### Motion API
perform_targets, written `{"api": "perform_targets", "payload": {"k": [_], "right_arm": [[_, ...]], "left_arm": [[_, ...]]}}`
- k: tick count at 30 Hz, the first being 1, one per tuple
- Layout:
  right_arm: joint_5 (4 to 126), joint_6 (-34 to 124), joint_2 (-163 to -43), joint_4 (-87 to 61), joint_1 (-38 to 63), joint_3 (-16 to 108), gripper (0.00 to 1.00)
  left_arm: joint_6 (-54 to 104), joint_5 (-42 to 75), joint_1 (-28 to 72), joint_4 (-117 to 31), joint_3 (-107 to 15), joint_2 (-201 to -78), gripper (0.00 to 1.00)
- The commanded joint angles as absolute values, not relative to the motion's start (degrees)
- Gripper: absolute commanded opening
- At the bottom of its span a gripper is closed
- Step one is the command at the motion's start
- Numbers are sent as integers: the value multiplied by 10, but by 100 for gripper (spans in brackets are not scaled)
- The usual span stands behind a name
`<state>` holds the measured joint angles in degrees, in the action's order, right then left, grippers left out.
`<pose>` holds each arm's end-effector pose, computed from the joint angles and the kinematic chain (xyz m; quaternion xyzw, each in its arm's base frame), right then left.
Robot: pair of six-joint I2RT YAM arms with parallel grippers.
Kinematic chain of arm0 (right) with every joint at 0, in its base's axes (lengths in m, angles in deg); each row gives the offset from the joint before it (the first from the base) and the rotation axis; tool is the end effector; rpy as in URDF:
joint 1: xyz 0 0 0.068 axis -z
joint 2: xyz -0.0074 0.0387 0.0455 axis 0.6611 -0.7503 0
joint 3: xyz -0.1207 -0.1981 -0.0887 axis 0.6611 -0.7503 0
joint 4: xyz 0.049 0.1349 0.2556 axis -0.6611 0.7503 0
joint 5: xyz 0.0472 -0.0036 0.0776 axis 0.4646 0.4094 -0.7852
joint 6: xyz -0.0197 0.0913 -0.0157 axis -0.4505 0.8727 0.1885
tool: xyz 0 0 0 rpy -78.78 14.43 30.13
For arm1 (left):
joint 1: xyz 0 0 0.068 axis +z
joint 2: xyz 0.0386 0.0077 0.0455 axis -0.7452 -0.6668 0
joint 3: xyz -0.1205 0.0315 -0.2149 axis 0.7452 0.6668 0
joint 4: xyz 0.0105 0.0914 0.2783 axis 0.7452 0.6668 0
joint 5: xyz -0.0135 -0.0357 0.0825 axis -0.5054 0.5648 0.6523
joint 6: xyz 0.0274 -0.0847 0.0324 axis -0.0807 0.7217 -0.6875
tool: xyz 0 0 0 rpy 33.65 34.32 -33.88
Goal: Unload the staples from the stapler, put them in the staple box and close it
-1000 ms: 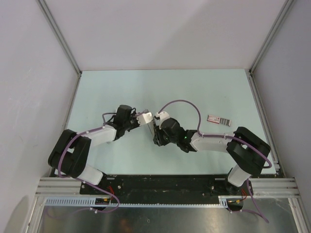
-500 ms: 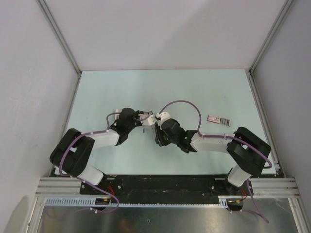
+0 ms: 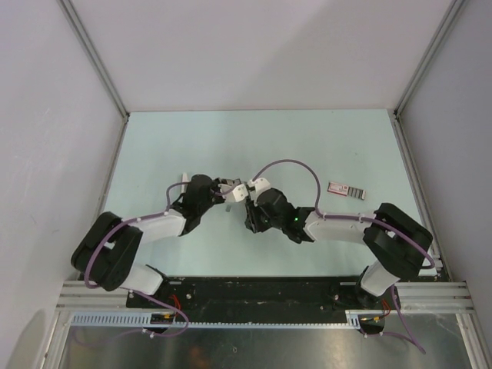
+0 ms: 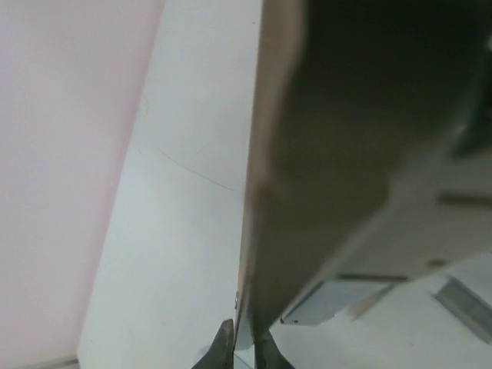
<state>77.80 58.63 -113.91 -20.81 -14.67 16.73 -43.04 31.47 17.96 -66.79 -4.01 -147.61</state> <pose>0.2256 0.3204 0.0968 -0.2561 0.8611 0.2359 0.3704 0.3056 -0.1666 0.0893 0.5619 0.6433 0.1634 0.4937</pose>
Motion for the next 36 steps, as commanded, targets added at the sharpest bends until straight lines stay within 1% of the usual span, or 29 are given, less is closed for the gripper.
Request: {"api": "perform_targets", "payload": {"k": [1, 5, 8, 11, 18, 22, 24, 31, 36], "right_arm": [[776, 631, -1090, -243, -120, 195, 0], [746, 667, -1072, -282, -90, 213, 0], [732, 689, -1077, -305, -70, 228, 0], [714, 704, -1090, -311, -52, 245, 0], [722, 698, -1116, -277, -27, 294, 0], [723, 695, -1157, -216, 0, 344, 0], [723, 689, -1181, -186, 11, 368, 0], [758, 644, -1270, -100, 28, 459, 0], [800, 622, -1319, -37, 21, 528, 0]], "left_arm": [[-297, 243, 172, -564, -109, -1403, 2], [-188, 117, 169, -443, -155, -1374, 8], [-128, 32, 169, -393, -177, -1369, 12], [-90, -22, 169, -366, -195, -1377, 18], [-18, -66, 171, -351, -219, -1381, 38], [15, -67, 187, -344, -225, -1366, 57], [25, -66, 206, -342, -227, -1361, 63], [44, -75, 301, -341, -216, -1343, 67], [41, -76, 337, -342, -190, -1312, 68]]}}
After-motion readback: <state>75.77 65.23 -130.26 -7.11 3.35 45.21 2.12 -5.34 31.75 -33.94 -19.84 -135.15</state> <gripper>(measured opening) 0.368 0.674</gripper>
